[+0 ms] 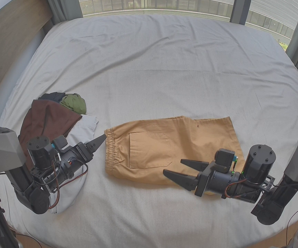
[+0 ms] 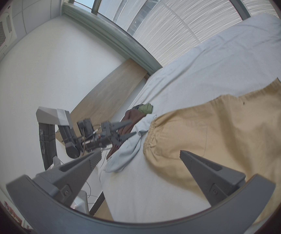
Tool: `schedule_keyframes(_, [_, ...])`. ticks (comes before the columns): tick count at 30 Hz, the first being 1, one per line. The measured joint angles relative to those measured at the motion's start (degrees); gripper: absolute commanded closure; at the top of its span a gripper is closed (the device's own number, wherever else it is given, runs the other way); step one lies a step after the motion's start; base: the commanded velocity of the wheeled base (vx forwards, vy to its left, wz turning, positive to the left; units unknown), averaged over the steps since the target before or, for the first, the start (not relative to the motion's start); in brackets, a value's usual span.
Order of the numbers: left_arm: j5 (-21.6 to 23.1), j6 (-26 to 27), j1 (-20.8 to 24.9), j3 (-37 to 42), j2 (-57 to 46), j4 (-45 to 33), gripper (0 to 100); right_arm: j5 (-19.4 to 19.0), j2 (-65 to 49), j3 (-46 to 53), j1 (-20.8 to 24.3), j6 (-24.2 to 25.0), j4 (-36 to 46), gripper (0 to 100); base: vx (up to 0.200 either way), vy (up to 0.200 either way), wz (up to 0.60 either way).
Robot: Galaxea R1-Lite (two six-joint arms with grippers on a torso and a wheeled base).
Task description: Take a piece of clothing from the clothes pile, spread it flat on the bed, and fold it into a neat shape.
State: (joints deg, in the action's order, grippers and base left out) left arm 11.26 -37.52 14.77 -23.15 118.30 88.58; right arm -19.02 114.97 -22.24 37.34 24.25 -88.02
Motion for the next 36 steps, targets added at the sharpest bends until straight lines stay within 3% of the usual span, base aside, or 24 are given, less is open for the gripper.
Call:
schedule_keyframes(14, [2.99,-3.69,0.49,1.83,4.52,0.0,0,0.05,-1.29,-1.02,-3.13,-0.05,0.05,0,0.0,0.0,0.0])
schedule_keyframes(36, [2.85,-4.51,3.77,1.33,11.11,0.21,0,0.05,-1.27,-1.07,-4.85,-0.16,0.07,0,0.0,0.0,0.0])
